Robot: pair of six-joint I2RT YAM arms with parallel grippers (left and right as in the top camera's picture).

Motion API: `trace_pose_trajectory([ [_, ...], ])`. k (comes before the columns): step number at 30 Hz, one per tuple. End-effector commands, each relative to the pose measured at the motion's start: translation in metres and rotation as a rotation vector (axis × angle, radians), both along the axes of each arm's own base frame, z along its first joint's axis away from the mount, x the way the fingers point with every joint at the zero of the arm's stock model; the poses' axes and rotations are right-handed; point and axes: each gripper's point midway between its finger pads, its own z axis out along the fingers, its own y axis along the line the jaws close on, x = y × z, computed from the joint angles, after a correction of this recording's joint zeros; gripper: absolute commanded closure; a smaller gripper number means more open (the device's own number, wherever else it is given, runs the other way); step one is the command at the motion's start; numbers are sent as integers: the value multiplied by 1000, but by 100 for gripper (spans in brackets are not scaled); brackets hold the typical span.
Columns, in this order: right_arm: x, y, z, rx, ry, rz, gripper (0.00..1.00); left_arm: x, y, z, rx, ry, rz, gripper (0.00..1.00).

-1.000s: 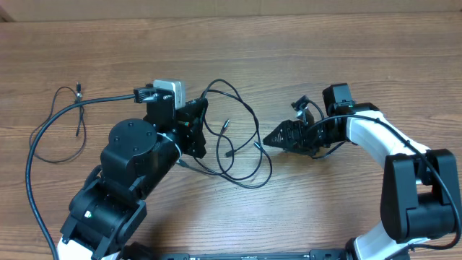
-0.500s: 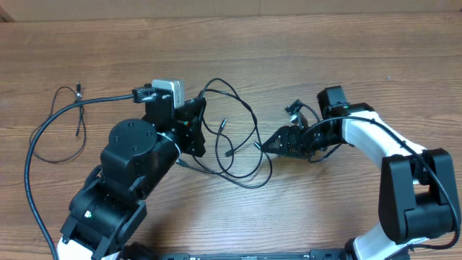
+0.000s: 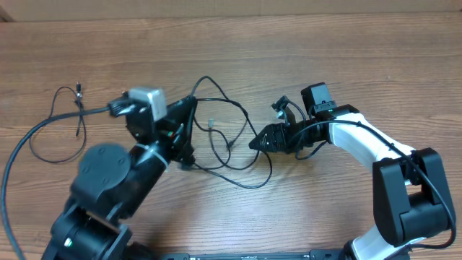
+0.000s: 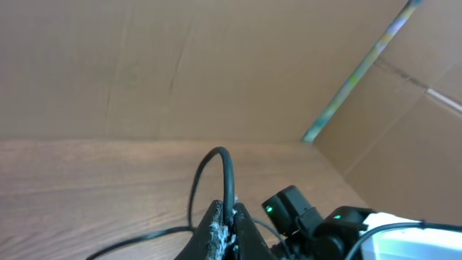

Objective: Untangle cables

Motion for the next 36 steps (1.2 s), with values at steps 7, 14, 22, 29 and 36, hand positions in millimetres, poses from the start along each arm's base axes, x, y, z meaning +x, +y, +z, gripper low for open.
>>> trace_pose_trajectory([
  [7, 10, -3, 5, 32, -3, -29, 11, -14, 11, 18, -14, -55, 12, 96],
  [14, 24, -23, 10, 65, -11, -87, 11, -14, 10, 19, -10, -61, 8, 96],
  [22, 25, -28, 9, 62, 22, -120, 12, -23, -4, 29, -37, -93, -89, 96],
  [29, 18, -18, 2, 9, 14, -85, 17, -30, -14, 40, -61, -132, -160, 96],
  [36, -8, 17, 21, 152, -98, 128, 25, -30, -14, 36, -55, -118, -160, 96],
])
